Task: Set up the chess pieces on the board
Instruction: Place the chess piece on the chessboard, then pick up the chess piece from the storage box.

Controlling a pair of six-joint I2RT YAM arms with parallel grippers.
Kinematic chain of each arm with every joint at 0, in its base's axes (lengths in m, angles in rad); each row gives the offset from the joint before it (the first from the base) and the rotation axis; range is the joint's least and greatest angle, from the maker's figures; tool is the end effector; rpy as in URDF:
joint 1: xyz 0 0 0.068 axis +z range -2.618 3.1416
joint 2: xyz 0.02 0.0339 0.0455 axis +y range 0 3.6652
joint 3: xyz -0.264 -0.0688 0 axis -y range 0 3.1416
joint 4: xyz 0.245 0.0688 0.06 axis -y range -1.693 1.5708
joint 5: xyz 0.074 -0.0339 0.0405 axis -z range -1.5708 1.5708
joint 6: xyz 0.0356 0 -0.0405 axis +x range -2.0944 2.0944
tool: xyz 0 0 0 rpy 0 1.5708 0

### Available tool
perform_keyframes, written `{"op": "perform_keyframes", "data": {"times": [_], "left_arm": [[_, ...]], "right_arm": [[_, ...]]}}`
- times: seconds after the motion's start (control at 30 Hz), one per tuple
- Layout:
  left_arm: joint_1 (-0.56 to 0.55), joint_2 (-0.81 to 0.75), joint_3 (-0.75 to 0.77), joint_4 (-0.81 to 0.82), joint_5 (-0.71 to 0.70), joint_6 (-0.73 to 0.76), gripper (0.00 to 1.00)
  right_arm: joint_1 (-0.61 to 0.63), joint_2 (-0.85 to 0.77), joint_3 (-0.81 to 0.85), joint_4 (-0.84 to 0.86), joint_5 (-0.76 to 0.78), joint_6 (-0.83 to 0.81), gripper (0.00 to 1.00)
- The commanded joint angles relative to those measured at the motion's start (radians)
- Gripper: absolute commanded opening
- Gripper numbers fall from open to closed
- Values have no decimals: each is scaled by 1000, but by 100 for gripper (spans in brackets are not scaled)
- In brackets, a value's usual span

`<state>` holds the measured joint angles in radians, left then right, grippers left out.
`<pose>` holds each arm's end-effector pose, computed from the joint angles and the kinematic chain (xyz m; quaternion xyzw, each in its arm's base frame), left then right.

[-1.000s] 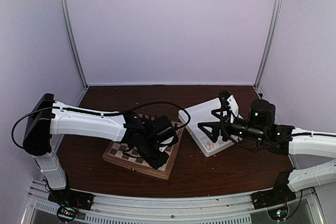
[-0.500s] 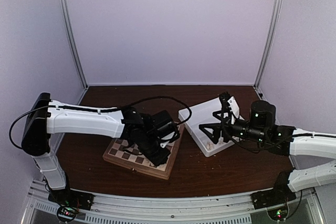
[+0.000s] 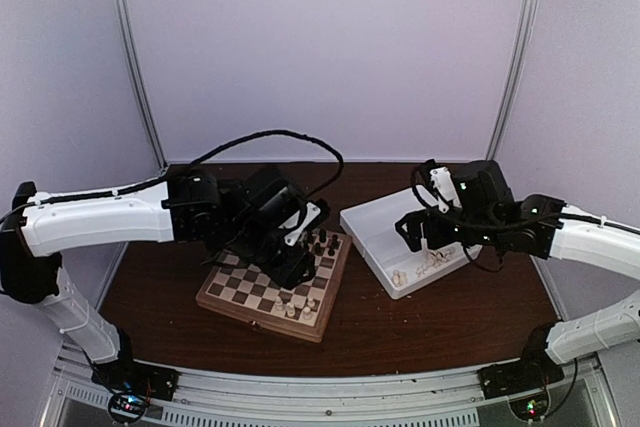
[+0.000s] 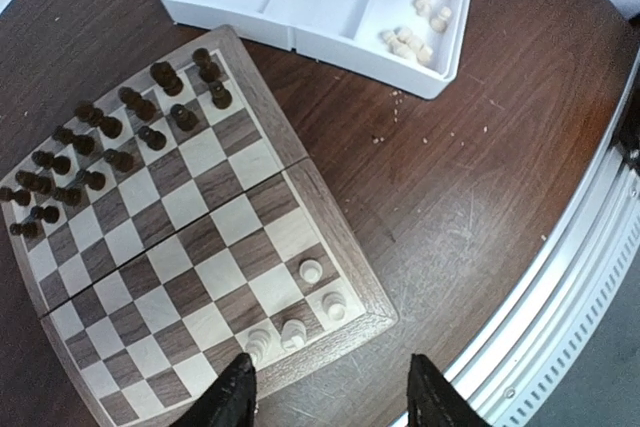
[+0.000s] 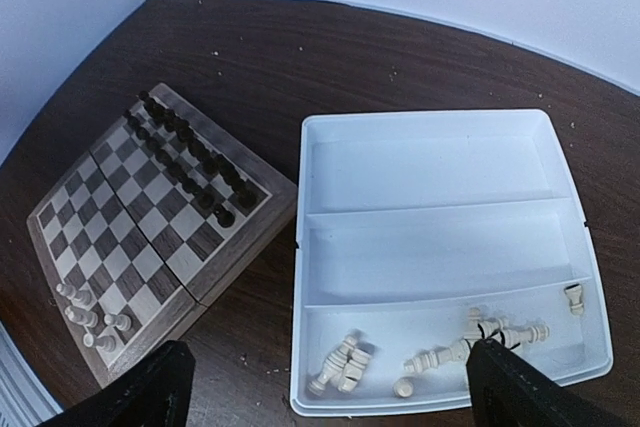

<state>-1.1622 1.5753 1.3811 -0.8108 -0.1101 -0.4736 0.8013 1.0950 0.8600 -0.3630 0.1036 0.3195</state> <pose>0.1354 -0.3029 0.2968 0.3092 0.9077 -0.1673 0.2291 0.1708 0.1711 0.2879 -0.1871 0.8631 0.2094 0.4197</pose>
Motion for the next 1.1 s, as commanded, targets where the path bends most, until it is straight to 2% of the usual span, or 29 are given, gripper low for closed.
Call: {"op": "perform_keyframes", "data": {"times": [0.0,0.03,0.13,0.2,0.3,0.37,0.67,0.83,1.07], "left_arm": [[34,-91,-21,25,-56,3,55],[51,-115,-42,41,-43,1,57],[97,-187,-95,69,-13,-3,63],[108,-237,-126,70,-37,-1,74],[111,-305,-178,84,-105,-3,91],[116,-353,-218,112,-126,-3,97],[134,-463,-313,161,-165,3,98],[135,-492,-357,176,-165,-18,98],[135,-498,-397,192,-158,-40,98]], "right_arm": [[-5,75,72,-206,45,26,90],[-8,89,77,-206,44,43,81],[-35,131,116,-238,14,111,62],[-53,172,155,-275,1,148,53],[-65,231,211,-312,-25,172,47],[-70,275,238,-331,-47,182,46],[-91,444,259,-281,-159,249,39],[-91,500,237,-235,-183,348,27],[-93,565,215,-182,-195,421,26]]}}
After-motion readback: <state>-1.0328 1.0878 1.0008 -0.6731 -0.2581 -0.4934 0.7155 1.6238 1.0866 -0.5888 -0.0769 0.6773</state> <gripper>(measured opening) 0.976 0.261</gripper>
